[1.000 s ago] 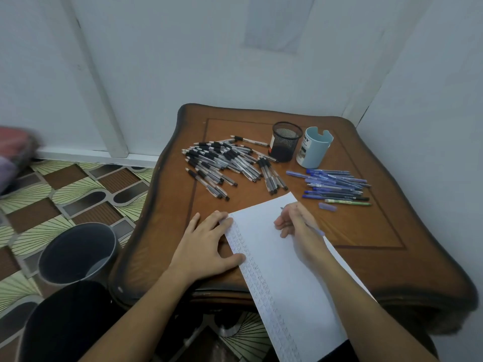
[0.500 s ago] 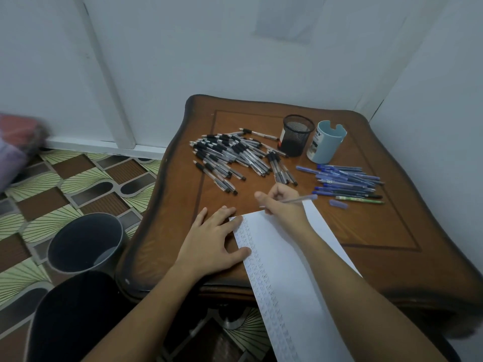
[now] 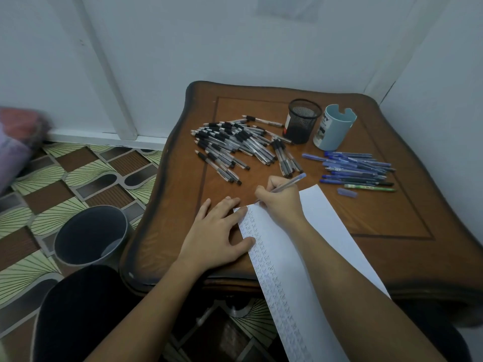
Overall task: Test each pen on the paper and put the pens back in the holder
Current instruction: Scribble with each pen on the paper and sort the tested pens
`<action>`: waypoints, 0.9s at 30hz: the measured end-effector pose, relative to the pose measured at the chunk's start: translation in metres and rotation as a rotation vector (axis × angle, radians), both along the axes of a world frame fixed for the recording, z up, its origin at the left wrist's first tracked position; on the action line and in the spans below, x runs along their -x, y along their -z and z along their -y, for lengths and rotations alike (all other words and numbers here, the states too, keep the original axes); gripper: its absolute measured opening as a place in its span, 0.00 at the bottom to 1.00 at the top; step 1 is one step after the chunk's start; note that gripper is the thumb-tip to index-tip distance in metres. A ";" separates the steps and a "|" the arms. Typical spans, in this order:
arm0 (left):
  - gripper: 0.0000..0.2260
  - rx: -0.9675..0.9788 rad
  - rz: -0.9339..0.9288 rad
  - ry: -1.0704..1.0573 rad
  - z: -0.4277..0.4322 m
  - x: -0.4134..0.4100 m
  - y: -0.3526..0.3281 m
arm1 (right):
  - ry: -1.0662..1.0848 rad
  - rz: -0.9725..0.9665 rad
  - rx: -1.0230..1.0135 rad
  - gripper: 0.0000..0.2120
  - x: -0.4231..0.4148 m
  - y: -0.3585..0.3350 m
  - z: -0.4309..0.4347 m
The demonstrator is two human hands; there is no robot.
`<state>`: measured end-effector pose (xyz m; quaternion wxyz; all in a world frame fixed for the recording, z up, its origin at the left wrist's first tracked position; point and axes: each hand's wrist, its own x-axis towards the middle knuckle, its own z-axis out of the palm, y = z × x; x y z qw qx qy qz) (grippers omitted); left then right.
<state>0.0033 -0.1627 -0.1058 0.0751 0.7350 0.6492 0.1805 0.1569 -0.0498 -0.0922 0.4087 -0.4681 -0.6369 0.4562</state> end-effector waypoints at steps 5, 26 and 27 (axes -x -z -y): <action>0.33 -0.007 0.018 -0.004 -0.001 0.000 0.001 | -0.019 0.003 0.011 0.17 0.000 0.004 -0.001; 0.33 0.019 0.021 -0.005 -0.001 0.001 -0.001 | 0.012 0.017 -0.008 0.20 0.000 0.001 0.000; 0.33 0.018 0.024 -0.005 -0.001 0.000 -0.001 | 0.015 0.017 -0.008 0.19 0.000 0.001 -0.001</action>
